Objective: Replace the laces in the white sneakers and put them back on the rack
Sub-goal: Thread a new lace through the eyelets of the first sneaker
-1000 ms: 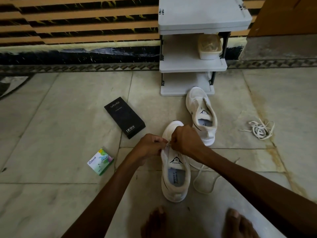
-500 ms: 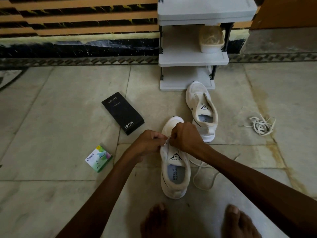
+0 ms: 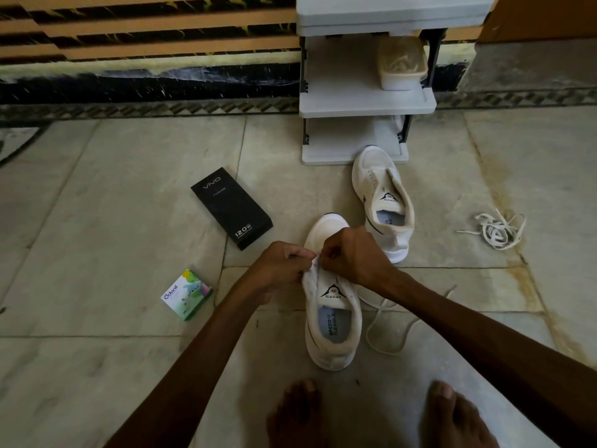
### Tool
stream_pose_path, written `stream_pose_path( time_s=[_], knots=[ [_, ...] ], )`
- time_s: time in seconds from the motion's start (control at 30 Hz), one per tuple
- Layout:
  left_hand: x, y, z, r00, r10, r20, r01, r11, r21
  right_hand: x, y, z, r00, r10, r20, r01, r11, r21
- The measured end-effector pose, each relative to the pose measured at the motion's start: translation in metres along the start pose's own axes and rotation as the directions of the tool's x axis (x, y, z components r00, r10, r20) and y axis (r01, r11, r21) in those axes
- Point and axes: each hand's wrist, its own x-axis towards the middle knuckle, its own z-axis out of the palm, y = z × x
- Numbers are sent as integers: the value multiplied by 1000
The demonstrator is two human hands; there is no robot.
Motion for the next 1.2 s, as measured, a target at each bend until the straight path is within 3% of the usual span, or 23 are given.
stream_pose_path(
  time_s=[0.3,0.8,1.0,1.1,1.2],
  knots=[
    [1,0,3,999,-35,-19,35,999,9,1,-5,11,999,15,31,-12,995,-96],
    [2,4,5,999,-41,-22,42,998,53,2,8,14,997,-29,71,31,999,-27],
    [-1,3,5,997,-57,-46,57,998,7,-2,3,20,997,72,11,-72,997,-14],
    [4,1,10,992,17,-121,-2,992,127,-5,-3,22,992,125,13,-124,992,-36],
    [9,6,14,984,95,-149,-31,921,387,-7,-9,25,993,121,2,-119,978,-171]
  ],
)
